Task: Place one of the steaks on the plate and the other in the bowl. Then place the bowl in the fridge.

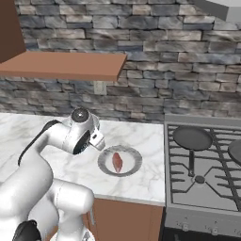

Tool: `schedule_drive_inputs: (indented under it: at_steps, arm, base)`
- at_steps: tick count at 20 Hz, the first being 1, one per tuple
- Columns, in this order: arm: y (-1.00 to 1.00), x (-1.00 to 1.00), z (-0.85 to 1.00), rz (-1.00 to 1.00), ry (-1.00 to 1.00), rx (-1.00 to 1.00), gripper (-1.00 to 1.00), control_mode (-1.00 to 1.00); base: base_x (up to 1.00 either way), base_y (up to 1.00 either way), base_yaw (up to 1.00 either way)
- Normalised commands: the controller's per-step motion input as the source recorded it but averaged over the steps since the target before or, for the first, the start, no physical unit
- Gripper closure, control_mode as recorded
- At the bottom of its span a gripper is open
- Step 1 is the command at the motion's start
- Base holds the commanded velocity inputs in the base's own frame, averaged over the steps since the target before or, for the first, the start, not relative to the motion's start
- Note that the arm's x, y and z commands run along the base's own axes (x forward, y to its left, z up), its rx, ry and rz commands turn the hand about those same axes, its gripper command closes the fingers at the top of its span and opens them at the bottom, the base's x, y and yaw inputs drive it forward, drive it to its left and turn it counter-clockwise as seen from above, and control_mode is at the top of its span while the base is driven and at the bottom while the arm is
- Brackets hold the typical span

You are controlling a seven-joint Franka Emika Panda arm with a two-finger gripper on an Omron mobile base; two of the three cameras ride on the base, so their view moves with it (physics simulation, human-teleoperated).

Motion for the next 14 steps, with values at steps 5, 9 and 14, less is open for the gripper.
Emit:
schedule_drive_inputs:
  at_steps: [5,9,14]
  arm:
    - [0.00,-0.57,0.38,-0.33,0.14,0.14,1.00,-1.00]
    - [0.00,-0.54,0.33,-0.31,0.14,0.17,1.00,-1.00]
    - [0.00,-0.44,0.12,-0.37,-0.02,0.06,1.00,-1.00]
  base:
    - [0.00,0.00,0.00]
    - [0.00,0.00,0.00]
    - [0.00,0.00,0.00]
